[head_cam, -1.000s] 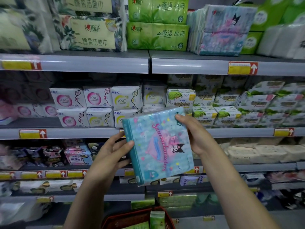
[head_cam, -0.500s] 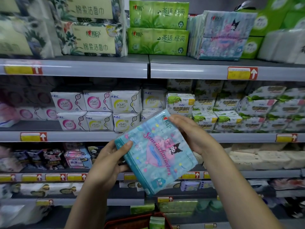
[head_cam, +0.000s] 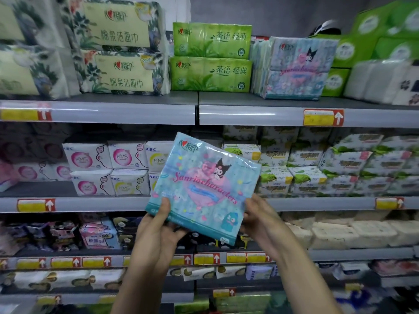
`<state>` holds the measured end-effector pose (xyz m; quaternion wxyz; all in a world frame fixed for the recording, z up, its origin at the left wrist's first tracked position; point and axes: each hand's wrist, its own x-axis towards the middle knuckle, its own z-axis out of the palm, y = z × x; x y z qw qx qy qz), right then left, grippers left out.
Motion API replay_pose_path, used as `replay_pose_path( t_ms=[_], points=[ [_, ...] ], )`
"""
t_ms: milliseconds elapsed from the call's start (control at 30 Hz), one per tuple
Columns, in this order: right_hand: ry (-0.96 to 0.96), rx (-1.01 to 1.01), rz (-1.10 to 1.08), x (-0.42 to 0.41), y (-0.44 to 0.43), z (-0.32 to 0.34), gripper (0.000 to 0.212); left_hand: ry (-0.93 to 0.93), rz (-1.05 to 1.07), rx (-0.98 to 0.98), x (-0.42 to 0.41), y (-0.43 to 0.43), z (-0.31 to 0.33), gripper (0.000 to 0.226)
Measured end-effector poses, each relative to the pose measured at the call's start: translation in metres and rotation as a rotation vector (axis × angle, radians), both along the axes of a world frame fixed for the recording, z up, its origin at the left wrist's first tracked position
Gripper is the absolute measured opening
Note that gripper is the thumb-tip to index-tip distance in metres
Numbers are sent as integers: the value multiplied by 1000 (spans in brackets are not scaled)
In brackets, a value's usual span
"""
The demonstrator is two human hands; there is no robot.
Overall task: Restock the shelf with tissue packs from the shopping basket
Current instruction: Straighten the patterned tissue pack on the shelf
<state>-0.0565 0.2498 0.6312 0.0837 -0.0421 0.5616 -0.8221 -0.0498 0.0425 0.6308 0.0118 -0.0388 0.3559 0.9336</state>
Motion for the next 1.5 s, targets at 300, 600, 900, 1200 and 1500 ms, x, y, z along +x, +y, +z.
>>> replay_pose_path(
  t_ms=[300,600,900,1200,1500],
  points=[
    [103,-28,-145,-2,12,26,87,108,-74,-134,0,8,11,103],
    [207,-37,-244,7,29,57,92,227,-118,-394,-12,12,33,56],
    [247,-38,-323,13,46,60,94,315,-94,-348,-20,31,40,75],
    [297,-87,-380,5,95,75,77,348,-69,-371,-29,83,58,55],
    [395,-36,-330,-30,183,107,71,393,21,-389,-50,174,78,42]
  ],
)
